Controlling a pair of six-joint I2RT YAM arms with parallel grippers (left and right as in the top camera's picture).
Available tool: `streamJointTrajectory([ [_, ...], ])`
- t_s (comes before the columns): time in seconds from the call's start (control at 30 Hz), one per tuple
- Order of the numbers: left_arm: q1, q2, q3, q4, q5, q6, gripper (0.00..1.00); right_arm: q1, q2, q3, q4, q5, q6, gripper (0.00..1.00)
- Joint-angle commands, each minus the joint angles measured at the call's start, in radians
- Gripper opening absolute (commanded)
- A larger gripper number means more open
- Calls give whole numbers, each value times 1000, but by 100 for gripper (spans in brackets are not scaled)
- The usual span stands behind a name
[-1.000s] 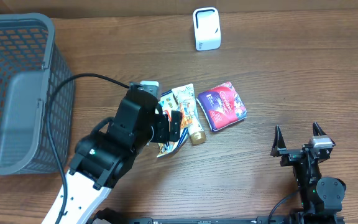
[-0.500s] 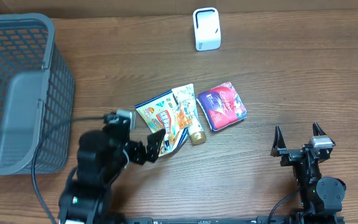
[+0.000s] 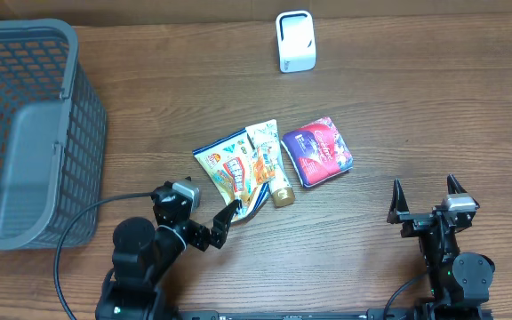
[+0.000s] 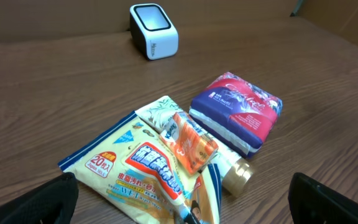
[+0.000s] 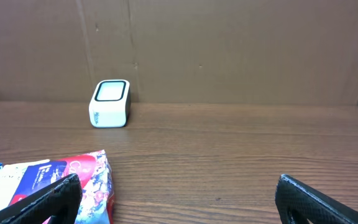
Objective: Scan the item barcode
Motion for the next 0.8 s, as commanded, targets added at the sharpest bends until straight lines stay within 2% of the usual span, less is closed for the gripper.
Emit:
streamJointTrajectory([
  [0.0, 7, -67, -52, 10, 18, 29, 99, -3, -8, -10, 7, 6, -3, 100],
  [0.27, 7, -119, -69, 46, 18, 28, 99, -3, -8, -10, 7, 6, -3, 100],
  [0.53, 7, -119, -69, 294, 18, -62, 100, -3, -8, -10, 7, 6, -3, 100],
  [0.77, 5, -119, -69, 325, 18, -126, 100, -3, -8, -10, 7, 6, -3, 100],
])
